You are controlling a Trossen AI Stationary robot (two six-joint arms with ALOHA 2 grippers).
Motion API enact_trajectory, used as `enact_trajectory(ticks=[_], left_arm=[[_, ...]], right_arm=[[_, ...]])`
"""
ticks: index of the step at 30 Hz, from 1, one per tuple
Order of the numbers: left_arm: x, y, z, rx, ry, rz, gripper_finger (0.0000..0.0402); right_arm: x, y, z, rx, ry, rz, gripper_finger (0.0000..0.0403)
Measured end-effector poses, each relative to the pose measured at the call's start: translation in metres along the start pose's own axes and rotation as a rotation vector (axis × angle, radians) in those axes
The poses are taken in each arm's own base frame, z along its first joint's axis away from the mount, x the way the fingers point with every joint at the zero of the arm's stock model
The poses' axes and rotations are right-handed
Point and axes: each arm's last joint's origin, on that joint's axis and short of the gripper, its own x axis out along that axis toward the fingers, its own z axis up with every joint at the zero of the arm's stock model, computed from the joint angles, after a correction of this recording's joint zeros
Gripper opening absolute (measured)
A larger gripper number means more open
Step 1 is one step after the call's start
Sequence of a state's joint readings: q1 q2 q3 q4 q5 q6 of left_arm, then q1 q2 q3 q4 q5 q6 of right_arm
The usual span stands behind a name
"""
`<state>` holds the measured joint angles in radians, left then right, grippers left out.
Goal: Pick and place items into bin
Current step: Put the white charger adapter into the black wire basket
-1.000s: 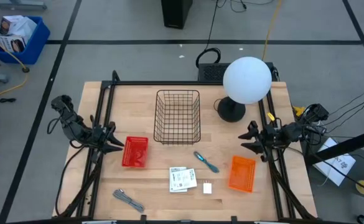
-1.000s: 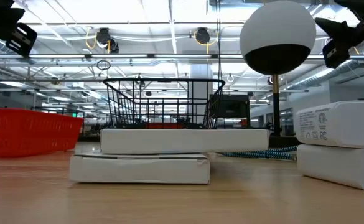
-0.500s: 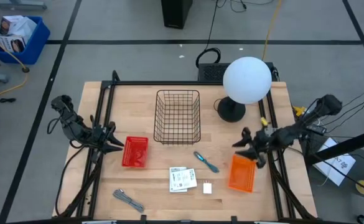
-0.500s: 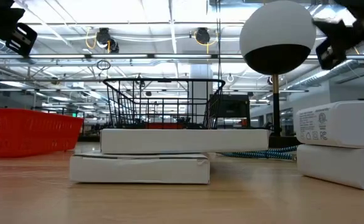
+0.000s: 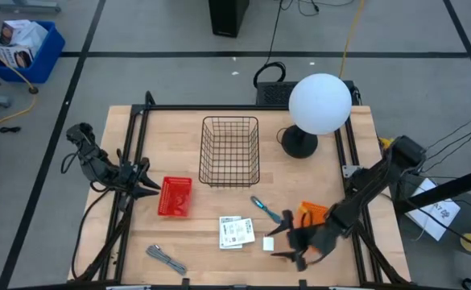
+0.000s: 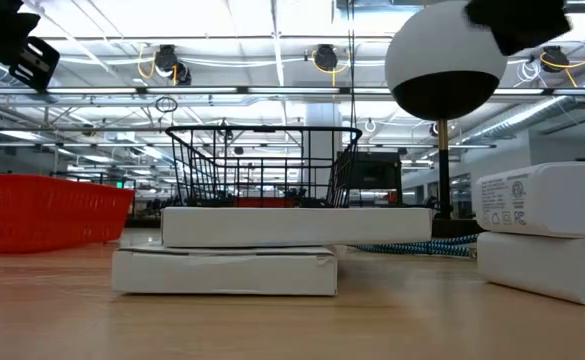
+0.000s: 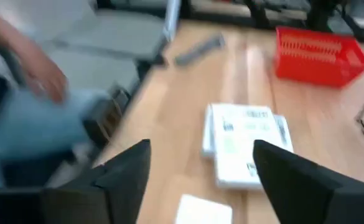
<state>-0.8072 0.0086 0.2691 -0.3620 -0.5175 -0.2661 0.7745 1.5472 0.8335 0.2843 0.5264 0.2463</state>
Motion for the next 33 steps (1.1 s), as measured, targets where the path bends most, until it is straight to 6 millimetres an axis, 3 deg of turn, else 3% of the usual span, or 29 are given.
enact_trajectory(ticks=[3,10,21,33], left_arm=[[0.0,0.0,0.0,0.001,0.0,0.004,0.0076],[0.0,0.0,0.0,0.001,0.001,0.005,0.0077],[0.0,0.0,0.0,0.0,-0.001,0.005,0.0077],[0.0,0.0,0.0,0.0,-0.001,0.005,0.0076]], right_arm=[[0.008,0.005,0.008,0.043,0.006,-0.035,0.0312],[0.016,0.004,-0.014,0.097,0.146,-0.071,0.0342],[0.028,0.012,-0.042,0.063,0.26,-0.081,0.0343],[0.032,0.009,-0.046,0.034,0.276,-0.095,0.0341]])
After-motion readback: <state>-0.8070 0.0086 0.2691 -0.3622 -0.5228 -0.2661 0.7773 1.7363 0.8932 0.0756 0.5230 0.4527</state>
